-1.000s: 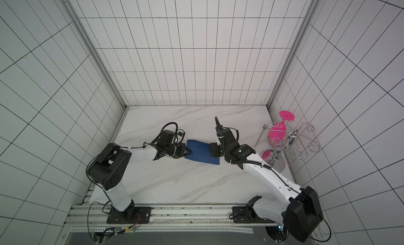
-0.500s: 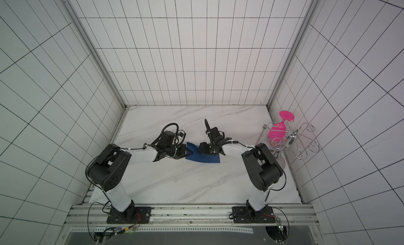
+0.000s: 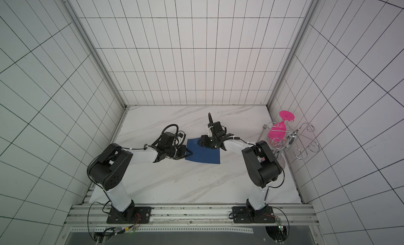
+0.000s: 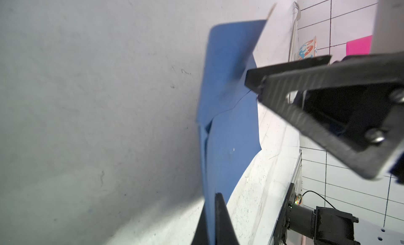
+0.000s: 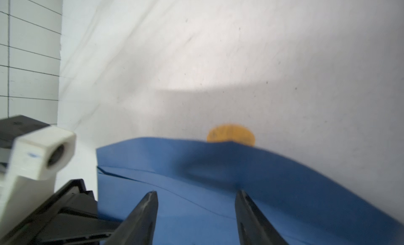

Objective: Open the envelope
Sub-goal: Adjust the envelope flap on the envelope, then place the envelope at the center of the board, then reset both arms

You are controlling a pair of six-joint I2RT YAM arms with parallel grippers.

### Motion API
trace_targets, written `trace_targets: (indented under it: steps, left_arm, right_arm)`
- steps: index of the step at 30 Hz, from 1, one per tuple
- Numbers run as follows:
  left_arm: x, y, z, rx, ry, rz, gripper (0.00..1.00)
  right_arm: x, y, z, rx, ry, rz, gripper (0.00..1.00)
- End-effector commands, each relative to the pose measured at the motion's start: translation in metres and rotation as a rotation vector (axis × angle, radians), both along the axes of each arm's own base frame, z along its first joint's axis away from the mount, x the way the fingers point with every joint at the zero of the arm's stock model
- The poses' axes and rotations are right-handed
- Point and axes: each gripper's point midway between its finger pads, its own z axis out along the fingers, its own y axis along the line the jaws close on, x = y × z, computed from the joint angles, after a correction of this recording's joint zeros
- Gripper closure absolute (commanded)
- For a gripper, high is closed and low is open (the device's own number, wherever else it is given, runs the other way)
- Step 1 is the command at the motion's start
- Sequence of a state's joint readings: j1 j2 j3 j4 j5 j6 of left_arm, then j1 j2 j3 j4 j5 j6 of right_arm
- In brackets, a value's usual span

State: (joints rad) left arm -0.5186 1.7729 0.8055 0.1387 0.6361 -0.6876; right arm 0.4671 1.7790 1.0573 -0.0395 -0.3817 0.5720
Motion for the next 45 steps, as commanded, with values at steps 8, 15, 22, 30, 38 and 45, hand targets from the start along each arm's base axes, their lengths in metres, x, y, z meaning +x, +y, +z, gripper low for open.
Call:
trace_targets:
  steps: [8, 15, 22, 30, 38, 45]
  left_arm:
    - [-0.004, -0.001, -0.004, 0.006, -0.016, -0.021, 0.82]
    - [-0.004, 0.002, -0.003, 0.026, -0.025, -0.012, 0.65]
    - [0.007, 0.04, 0.002, 0.206, -0.069, 0.136, 0.16]
    - [0.02, 0.095, 0.054, 0.328, -0.229, 0.375, 0.12]
    - [0.018, 0.133, 0.095, 0.373, -0.363, 0.549, 0.02]
    - [0.02, 0.14, 0.115, 0.362, -0.474, 0.578, 0.02]
  right_arm:
    - [0.026, -0.001, -0.018, -0.001, 0.029, -0.044, 0.41]
    - [0.024, -0.008, -0.025, -0.039, 0.031, -0.06, 0.41]
    - [0.017, -0.011, -0.035, -0.051, 0.05, -0.061, 0.41]
    - [0.022, -0.007, -0.024, -0.045, 0.04, -0.05, 0.41]
    - [0.019, 0.001, 0.041, 0.024, -0.042, -0.001, 0.32]
    - [-0.005, -0.032, 0.128, -0.052, -0.268, -0.042, 0.03]
